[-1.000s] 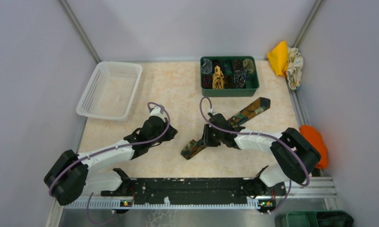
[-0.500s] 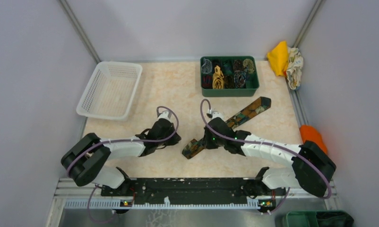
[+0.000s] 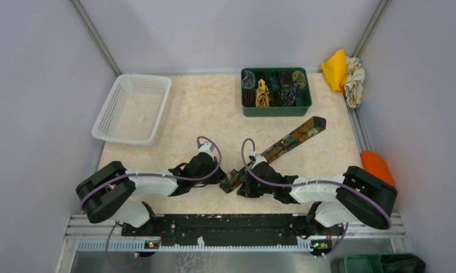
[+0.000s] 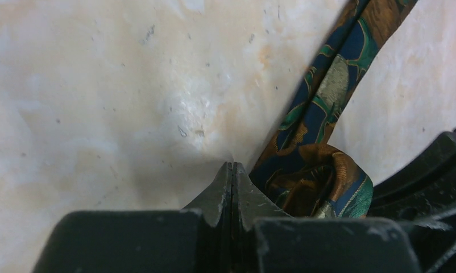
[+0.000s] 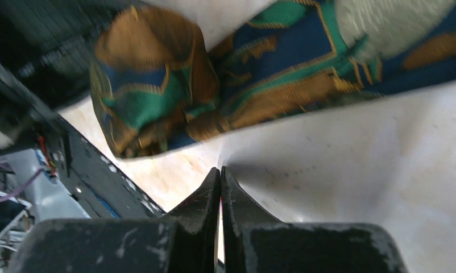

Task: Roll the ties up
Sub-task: Roll the tie at the center of the board.

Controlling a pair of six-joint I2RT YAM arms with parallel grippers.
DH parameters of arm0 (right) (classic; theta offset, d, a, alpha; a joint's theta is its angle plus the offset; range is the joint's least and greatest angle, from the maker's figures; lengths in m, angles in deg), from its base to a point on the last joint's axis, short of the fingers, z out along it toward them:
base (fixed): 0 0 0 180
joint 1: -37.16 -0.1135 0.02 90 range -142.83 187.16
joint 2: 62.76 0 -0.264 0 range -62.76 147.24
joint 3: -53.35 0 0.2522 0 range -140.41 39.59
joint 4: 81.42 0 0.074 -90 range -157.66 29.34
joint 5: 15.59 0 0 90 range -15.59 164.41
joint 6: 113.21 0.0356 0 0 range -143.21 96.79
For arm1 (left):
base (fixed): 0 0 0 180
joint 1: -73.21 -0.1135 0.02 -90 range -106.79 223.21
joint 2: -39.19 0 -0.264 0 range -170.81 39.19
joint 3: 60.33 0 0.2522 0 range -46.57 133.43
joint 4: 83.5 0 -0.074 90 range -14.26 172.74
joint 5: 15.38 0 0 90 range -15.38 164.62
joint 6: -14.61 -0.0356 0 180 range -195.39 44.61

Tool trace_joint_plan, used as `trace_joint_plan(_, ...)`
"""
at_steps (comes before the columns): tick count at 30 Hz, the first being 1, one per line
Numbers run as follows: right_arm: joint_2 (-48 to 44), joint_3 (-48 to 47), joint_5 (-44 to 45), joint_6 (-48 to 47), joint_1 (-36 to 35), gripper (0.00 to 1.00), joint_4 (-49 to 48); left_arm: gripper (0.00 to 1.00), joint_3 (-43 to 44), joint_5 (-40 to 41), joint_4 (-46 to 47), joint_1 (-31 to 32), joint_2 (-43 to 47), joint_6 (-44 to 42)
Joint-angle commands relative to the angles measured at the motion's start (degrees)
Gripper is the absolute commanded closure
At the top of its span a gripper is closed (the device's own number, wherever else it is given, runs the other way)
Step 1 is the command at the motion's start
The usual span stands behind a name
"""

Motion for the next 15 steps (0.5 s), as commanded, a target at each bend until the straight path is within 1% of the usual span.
trace_joint_plan(1,4.99,0.96,0.49,3.05,-1.06,1.0,-12.43,1.0,-4.17,0.45,-0.86,2.38,0.59,3.45)
trace_joint_plan(5,9.95,0.07,0.51,3.63,-1.15,1.0,-17.05,1.0,-4.62,0.68,-1.24,3.24,0.58,3.88)
trace_joint_plan(8,11.65,-0.63,-0.09,3.94,-1.14,1.0,-18.52,1.0,-4.49,1.23,-1.94,3.43,0.56,3.67)
trace_joint_plan(12,9.67,0.35,-0.23,4.09,-1.15,1.0,-17.63,1.0,-2.79,3.92,-5.69,3.48,0.3,3.56)
trace_joint_plan(15,5.42,0.33,0.91,2.61,-1.23,1.0,-11.79,1.0,-0.36,8.09,-10.55,3.48,-0.13,4.14)
